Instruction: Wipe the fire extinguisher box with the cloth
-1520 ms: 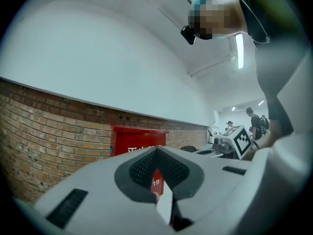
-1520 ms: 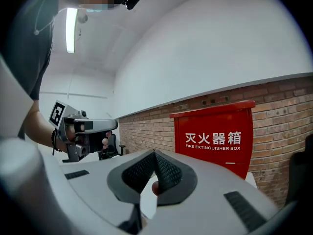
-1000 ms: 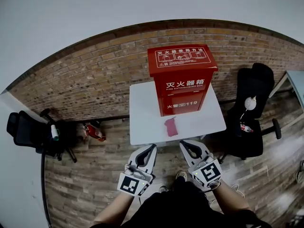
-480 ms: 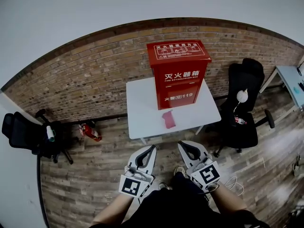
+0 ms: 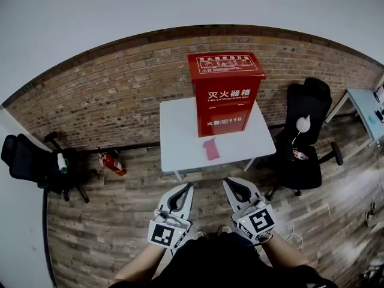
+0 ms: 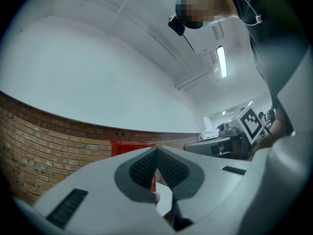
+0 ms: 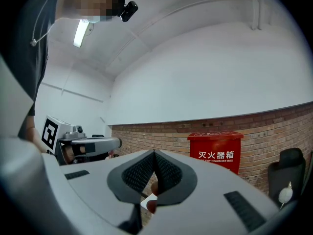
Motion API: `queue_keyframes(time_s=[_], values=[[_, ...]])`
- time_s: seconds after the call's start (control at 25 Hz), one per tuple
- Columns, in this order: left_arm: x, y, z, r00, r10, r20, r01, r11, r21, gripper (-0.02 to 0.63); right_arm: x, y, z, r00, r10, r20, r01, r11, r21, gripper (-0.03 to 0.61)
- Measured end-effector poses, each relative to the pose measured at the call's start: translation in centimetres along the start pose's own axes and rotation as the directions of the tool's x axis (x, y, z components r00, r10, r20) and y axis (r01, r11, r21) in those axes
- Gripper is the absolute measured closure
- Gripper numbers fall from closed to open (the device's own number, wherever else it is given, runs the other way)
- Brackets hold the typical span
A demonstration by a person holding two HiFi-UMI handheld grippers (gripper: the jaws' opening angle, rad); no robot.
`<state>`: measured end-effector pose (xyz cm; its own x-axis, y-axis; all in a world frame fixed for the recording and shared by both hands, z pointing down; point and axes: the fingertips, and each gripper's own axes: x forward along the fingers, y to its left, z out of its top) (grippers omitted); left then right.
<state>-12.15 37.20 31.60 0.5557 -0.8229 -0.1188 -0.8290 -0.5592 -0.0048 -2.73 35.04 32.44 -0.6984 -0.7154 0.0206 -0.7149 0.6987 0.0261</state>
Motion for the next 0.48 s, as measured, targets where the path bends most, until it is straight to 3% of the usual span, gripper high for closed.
queue_keyframes(time_s=[0.48], values=[[1.5, -2.2, -0.6, 0.999, 0.031, -0.007, -0.031, 0.999, -0.009, 0.586, -2.0, -2.7, -0.5, 1.0, 0.012, -0.013, -0.011, 1.0, 0.011, 0.56]])
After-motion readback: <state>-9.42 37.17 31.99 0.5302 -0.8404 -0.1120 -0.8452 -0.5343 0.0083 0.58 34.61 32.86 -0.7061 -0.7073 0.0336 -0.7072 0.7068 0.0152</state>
